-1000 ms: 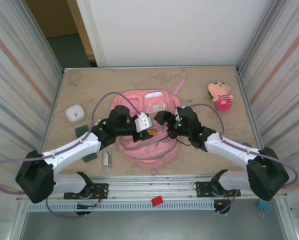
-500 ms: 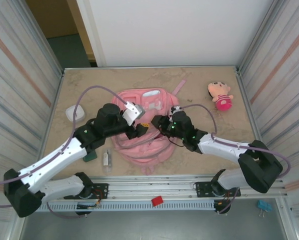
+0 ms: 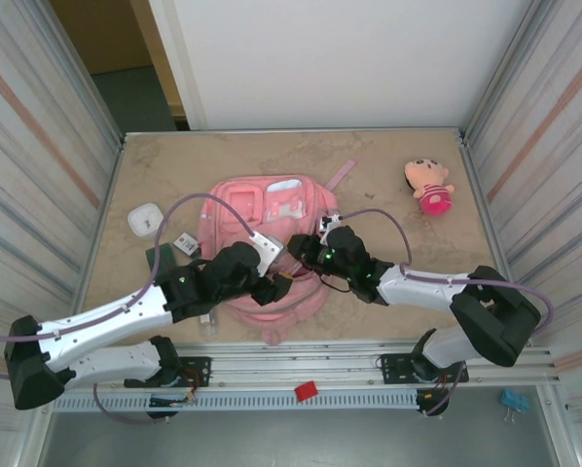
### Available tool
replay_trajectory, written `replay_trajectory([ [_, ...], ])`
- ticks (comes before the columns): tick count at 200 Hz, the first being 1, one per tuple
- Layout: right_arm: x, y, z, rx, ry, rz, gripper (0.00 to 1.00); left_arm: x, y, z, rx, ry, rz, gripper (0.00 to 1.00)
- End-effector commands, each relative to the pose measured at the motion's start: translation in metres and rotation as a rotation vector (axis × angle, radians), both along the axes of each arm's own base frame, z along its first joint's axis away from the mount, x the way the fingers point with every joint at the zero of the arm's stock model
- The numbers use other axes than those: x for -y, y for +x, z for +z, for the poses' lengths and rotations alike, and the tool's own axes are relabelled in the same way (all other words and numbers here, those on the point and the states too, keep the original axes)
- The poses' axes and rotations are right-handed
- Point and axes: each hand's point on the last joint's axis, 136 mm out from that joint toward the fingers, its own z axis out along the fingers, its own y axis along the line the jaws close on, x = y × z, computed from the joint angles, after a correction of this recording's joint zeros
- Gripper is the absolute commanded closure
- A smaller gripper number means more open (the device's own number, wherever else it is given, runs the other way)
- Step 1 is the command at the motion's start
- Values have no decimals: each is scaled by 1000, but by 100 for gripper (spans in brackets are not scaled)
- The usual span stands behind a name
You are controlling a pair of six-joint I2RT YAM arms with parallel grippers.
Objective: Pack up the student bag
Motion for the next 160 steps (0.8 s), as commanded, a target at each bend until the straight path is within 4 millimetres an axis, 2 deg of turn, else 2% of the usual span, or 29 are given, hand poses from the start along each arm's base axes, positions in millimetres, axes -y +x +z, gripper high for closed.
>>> replay_trajectory([
  [1,-5,-4,58,159,80,14,87,-6,-1,-18,-65,11,77,38],
  [30,3,-10,65,190,63,-2,85,2,-10,-35,-124,38,73,37],
  [64,10,-16,69,193,46,-8,84,5,-16,-46,-153,49,93,37],
  [103,22,-17,61,215,-2,-37,86,10,-32,-42,-159,18,102,37],
  [130,23,-28,51,215,6,-16,85,9,-45,-43,-201,-3,123,35],
  [147,35,-30,61,209,-2,-49,83,8,-45,-42,-209,-2,139,35],
  [160,42,-32,67,230,-80,-70,80,4,-43,-35,-197,16,155,33],
])
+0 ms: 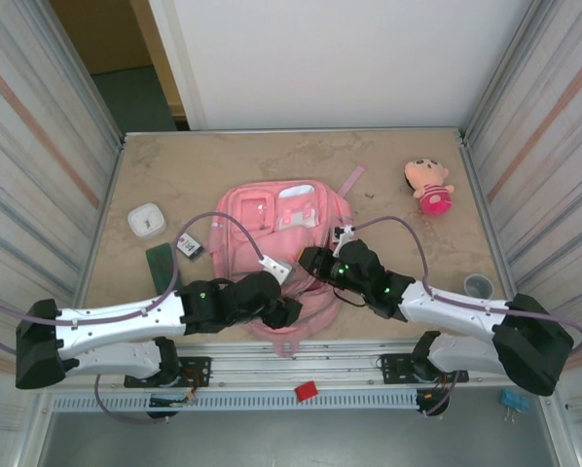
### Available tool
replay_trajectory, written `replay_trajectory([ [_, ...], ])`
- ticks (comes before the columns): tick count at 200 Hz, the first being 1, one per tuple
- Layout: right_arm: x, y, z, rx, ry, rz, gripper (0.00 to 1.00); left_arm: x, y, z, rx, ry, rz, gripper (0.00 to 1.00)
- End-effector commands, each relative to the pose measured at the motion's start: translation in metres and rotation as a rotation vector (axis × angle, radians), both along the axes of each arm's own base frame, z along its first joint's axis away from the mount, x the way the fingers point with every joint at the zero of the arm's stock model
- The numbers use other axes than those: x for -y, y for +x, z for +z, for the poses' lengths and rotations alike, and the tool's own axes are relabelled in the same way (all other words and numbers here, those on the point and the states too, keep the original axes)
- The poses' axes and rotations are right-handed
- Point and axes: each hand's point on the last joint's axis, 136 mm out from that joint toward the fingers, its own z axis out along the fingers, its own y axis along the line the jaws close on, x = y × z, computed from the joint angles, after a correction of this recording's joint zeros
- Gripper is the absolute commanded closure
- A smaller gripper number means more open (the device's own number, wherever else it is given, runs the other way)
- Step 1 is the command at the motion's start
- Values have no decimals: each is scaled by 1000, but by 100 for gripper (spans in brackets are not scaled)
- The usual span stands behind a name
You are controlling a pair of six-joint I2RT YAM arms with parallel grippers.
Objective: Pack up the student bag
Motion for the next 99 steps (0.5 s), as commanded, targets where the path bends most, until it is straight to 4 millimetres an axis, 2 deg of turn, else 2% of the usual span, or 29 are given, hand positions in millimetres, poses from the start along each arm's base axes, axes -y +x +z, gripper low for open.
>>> replay_trajectory([
  [1,8,3,60,161,24,-48,80,-12,4,9,-1,16,77,33],
  [23,20,13,75,209,31,-107,81,-10,-2,10,-27,-20,51,32],
  [39,23,20,81,214,35,-119,81,-4,-8,9,-70,-94,56,35],
  [55,15,20,80,205,38,-89,81,10,-17,6,-98,-130,-13,38],
  [99,-12,15,71,193,64,-21,82,26,-30,6,-123,-180,-88,33],
])
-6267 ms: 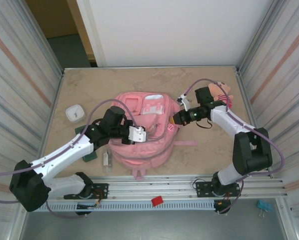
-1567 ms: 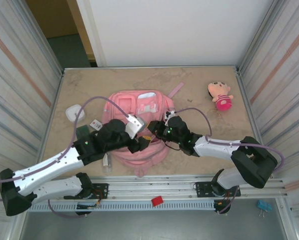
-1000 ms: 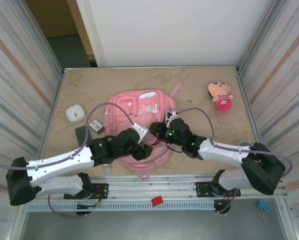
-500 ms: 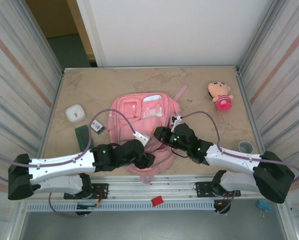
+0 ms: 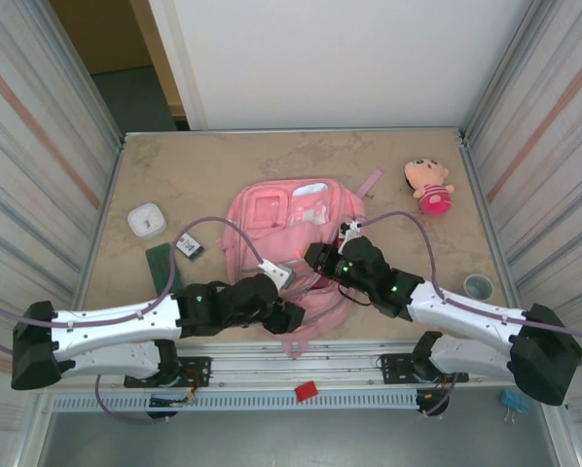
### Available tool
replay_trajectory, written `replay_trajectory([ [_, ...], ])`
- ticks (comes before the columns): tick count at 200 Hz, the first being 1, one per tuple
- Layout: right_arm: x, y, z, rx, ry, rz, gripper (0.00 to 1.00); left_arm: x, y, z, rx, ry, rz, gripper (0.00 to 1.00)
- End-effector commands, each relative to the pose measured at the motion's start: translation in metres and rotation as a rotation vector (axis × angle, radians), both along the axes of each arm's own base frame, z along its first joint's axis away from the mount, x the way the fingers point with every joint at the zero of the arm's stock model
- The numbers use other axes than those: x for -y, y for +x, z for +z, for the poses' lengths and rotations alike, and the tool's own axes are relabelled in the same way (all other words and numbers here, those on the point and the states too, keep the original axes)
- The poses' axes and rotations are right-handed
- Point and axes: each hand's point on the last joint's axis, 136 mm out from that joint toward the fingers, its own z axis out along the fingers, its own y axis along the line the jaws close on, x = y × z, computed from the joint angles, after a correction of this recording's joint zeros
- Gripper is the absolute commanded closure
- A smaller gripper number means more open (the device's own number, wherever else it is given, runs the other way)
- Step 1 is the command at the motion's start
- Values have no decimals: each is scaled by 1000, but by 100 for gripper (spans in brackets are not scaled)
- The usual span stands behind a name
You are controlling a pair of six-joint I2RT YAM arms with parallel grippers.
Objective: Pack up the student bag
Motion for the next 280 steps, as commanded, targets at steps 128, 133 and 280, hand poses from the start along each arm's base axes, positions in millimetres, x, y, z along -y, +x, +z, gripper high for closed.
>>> replay_trajectory([
  [128,-30,-2,54,166,55,90,84,6,42,5,114,-10,100,86],
  [133,-26,-1,51,161,40,81,84,3,41,3,114,4,104,88],
  [280,-13,18,37,10,123,76,33,-13,66,40,258,-105,80,100],
])
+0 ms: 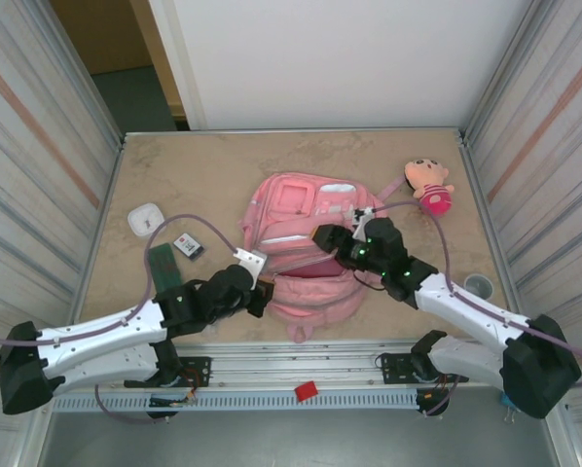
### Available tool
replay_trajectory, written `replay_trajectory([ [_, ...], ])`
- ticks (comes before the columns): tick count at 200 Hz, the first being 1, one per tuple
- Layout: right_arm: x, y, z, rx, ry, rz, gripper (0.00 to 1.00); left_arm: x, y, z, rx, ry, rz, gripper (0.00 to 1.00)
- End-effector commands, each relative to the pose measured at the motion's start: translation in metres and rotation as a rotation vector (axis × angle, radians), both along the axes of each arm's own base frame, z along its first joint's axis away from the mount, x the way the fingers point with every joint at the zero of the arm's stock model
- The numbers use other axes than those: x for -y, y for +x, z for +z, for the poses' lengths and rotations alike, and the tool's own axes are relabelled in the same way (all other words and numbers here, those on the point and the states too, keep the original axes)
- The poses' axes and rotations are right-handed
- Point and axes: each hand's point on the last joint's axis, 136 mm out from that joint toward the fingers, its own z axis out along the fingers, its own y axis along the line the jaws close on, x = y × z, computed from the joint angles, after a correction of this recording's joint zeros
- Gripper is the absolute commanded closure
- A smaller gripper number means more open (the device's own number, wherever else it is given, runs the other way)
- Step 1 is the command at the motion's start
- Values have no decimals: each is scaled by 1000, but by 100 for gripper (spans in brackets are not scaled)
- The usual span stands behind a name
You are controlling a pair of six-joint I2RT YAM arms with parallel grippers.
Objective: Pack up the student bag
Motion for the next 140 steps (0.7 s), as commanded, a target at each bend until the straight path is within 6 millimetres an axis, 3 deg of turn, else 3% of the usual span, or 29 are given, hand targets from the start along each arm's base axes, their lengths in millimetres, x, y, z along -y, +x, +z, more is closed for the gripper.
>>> replay_trajectory([
  [1,-29,0,29,80,46,0,33,32,9,44,81,-100,-80,100],
  [9,-32,3,25,75,29,-11,38,37,9,47,77,-105,-87,100],
  [22,-37,7,20,63,20,-9,54,37,12,48,77,-95,-77,100],
  [37,-40,7,22,69,1,23,69,27,20,42,67,-78,-37,100],
  [52,-41,4,30,81,-22,77,76,11,31,31,13,-75,17,99],
  [84,-36,-6,59,90,-60,268,81,-30,54,17,-7,-67,128,98],
  [116,-15,-16,83,75,-72,387,84,-66,78,18,19,-88,223,98],
  [140,1,-22,104,93,-50,444,86,-82,94,18,30,-109,260,97],
])
